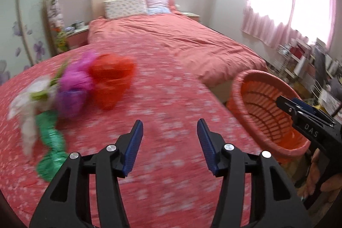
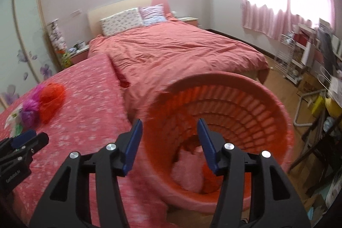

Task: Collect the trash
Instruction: 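Move both open tools back to the trash pile on the bed, then grasp a clear plastic bag with the left tool while the right tool grasps a green bag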

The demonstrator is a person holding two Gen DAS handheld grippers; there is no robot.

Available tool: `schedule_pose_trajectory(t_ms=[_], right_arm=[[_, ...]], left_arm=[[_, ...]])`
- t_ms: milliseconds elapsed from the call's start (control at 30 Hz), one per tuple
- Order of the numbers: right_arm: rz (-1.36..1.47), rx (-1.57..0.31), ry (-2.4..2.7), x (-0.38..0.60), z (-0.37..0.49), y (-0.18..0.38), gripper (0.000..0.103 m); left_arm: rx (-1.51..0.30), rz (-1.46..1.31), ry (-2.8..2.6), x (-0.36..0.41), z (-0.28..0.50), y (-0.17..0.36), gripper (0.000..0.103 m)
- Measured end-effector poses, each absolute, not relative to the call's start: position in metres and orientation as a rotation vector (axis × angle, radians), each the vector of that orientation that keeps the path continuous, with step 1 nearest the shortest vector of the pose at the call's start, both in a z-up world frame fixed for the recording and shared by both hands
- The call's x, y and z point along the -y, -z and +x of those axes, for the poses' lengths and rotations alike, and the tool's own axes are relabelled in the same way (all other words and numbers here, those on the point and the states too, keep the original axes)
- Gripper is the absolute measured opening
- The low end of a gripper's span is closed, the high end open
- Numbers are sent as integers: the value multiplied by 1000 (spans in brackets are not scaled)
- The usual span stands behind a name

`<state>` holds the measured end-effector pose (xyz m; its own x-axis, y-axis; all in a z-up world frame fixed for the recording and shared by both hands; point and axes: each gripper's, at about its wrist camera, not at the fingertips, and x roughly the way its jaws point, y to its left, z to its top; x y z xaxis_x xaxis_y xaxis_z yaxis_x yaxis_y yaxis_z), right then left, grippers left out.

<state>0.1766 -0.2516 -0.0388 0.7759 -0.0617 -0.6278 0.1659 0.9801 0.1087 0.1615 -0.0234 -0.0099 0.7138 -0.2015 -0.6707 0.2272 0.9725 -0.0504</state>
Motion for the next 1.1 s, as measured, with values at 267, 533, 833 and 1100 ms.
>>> schedule_pose_trajectory(t_ms=[267, 533, 833, 1100], right_arm=[[99, -678, -13, 175, 188, 31, 53], [47, -699, -98, 122, 192, 33, 53], [7, -716, -128, 100, 193, 36, 53], [-16, -718, -173, 74, 196, 35, 53]], left_arm=[[-700, -39, 13, -83, 162, 1, 53], [-747, -147, -151, -170, 183, 16, 53], [-819, -187, -172, -178, 217, 34, 53], [-851, -208, -180, -187, 218, 40, 13]])
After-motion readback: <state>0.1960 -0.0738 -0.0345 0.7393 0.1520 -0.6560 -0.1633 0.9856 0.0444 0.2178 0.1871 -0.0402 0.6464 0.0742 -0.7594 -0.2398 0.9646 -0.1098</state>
